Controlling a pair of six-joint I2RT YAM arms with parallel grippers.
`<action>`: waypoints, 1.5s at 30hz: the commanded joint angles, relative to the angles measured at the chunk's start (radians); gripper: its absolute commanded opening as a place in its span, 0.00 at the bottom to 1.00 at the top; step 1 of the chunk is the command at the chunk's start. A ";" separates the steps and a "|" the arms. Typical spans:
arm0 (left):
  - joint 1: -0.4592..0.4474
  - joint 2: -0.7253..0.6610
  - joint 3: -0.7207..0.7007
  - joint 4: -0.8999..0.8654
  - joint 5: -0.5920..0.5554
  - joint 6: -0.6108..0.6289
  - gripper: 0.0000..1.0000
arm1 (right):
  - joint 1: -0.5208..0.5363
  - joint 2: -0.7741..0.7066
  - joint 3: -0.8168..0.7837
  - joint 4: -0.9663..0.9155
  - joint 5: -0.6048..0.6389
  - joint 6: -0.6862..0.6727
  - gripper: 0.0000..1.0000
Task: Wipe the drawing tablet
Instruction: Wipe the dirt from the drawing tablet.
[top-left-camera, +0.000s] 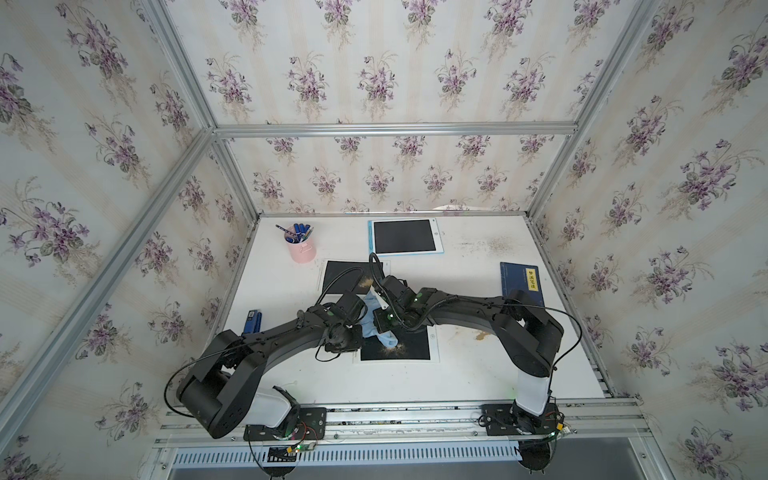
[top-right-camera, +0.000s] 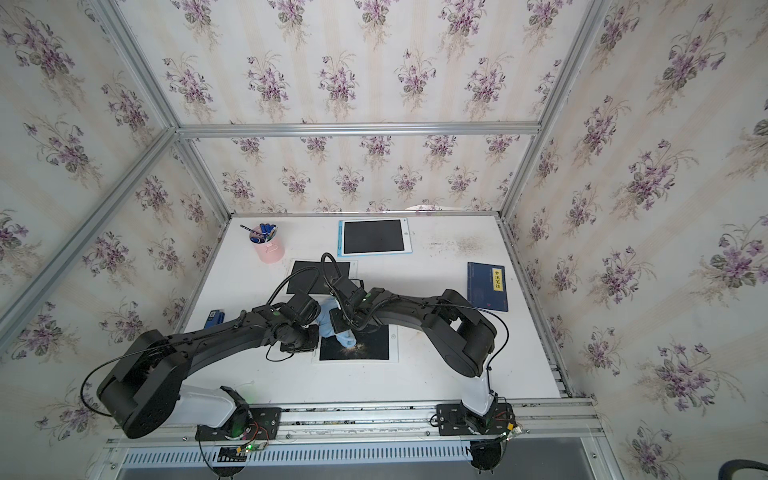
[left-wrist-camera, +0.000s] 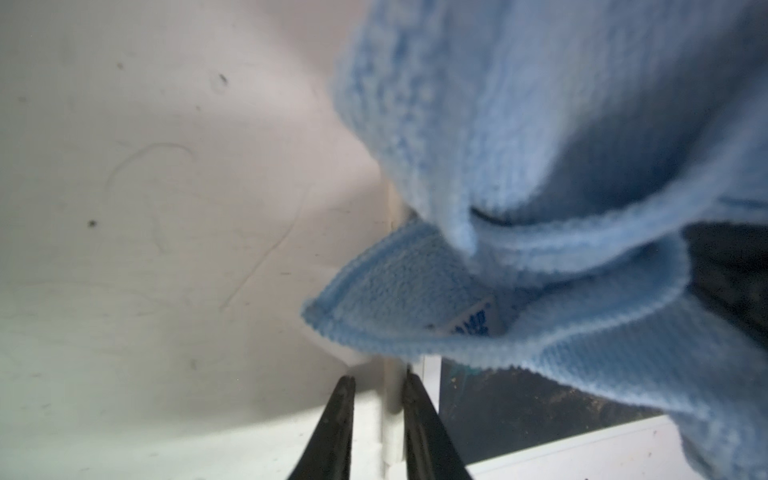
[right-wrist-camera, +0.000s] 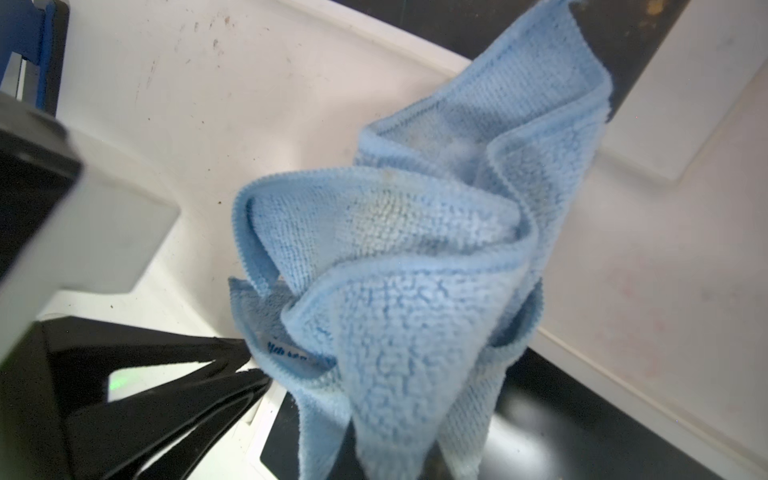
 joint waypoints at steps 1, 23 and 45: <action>0.001 -0.023 -0.001 0.016 -0.001 -0.021 0.27 | 0.003 0.004 -0.004 0.022 -0.005 0.016 0.00; -0.004 0.103 -0.001 0.030 -0.021 0.017 0.26 | 0.027 0.013 0.016 -0.017 0.012 0.007 0.00; -0.004 0.104 -0.043 0.054 -0.012 0.020 0.22 | 0.130 0.041 -0.085 -0.053 0.219 0.206 0.00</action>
